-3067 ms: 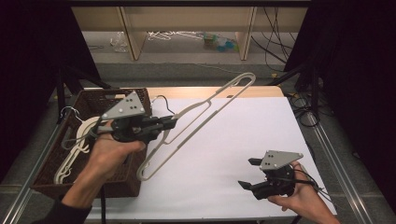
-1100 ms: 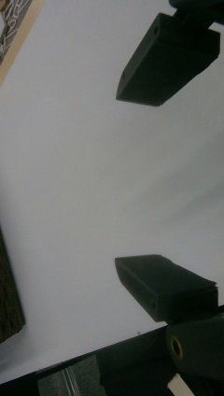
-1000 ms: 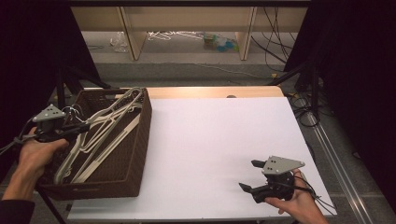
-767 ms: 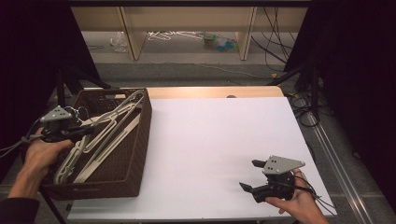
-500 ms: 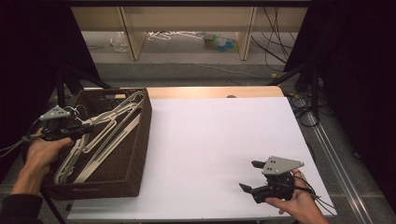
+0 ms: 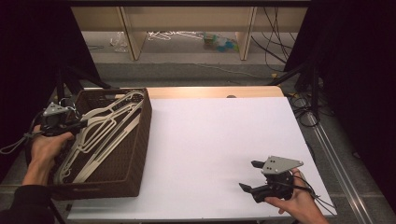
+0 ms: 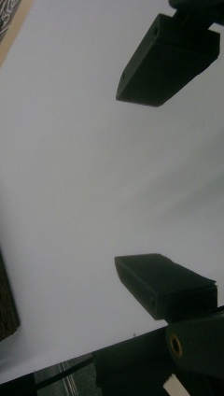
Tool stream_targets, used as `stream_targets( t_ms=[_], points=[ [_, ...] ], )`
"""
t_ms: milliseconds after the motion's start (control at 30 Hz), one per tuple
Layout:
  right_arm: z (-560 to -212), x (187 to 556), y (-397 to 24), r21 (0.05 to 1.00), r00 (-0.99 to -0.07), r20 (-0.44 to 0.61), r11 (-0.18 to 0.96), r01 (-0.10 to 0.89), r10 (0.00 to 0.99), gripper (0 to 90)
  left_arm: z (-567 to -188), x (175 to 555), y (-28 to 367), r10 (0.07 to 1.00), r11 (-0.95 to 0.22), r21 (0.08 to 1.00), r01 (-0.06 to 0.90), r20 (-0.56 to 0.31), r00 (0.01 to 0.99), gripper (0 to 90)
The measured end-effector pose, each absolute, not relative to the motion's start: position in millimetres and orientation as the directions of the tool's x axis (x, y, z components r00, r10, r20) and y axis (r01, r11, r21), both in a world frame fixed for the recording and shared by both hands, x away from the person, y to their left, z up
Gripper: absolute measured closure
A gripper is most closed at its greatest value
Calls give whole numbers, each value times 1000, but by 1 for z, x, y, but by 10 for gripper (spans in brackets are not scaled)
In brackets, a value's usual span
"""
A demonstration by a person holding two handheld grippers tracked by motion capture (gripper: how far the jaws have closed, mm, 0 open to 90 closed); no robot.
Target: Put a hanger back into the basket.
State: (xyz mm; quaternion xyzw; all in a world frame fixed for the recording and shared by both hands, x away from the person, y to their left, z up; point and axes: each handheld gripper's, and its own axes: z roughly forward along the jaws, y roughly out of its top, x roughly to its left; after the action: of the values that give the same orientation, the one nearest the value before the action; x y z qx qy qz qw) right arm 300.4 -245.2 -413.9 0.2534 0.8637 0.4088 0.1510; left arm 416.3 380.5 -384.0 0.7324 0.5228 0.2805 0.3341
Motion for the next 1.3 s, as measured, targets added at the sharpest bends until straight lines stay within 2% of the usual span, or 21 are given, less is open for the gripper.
stream_targets(
  t_ms=[300,433,600,733,800,967,1033,1133,1233,1300],
  points=[
    [-414,300,-246,779,-826,-52,540,318,561,183,-397,422,380,972,-198,791,578,85,218,737],
    [-414,300,-247,780,-825,-56,540,316,563,184,-400,423,379,966,-241,774,586,134,220,731],
    [-416,300,-247,776,-825,-47,541,324,563,184,-406,425,378,967,-240,771,590,140,211,728],
    [-415,300,-248,779,-825,-50,539,321,563,185,-413,425,380,969,-245,744,622,161,189,654],
    [-415,300,-248,779,-824,-51,539,321,564,184,-414,423,382,975,-215,761,611,130,181,658],
    [-415,300,-250,777,-822,-45,537,328,568,185,-405,415,383,971,-226,774,591,134,196,605],
    [-415,301,-250,778,-821,-48,537,326,568,185,-402,411,383,971,-221,780,586,121,206,604],
    [-414,300,-250,777,-822,-47,537,327,568,185,-400,407,380,967,-234,783,577,128,220,694],
    [-415,301,-249,779,-822,-53,538,321,567,184,-397,405,380,976,-187,803,566,86,199,695],
    [-415,300,-249,779,-823,-50,537,323,567,185,-394,405,383,974,-200,787,583,94,207,690]
  ],
)
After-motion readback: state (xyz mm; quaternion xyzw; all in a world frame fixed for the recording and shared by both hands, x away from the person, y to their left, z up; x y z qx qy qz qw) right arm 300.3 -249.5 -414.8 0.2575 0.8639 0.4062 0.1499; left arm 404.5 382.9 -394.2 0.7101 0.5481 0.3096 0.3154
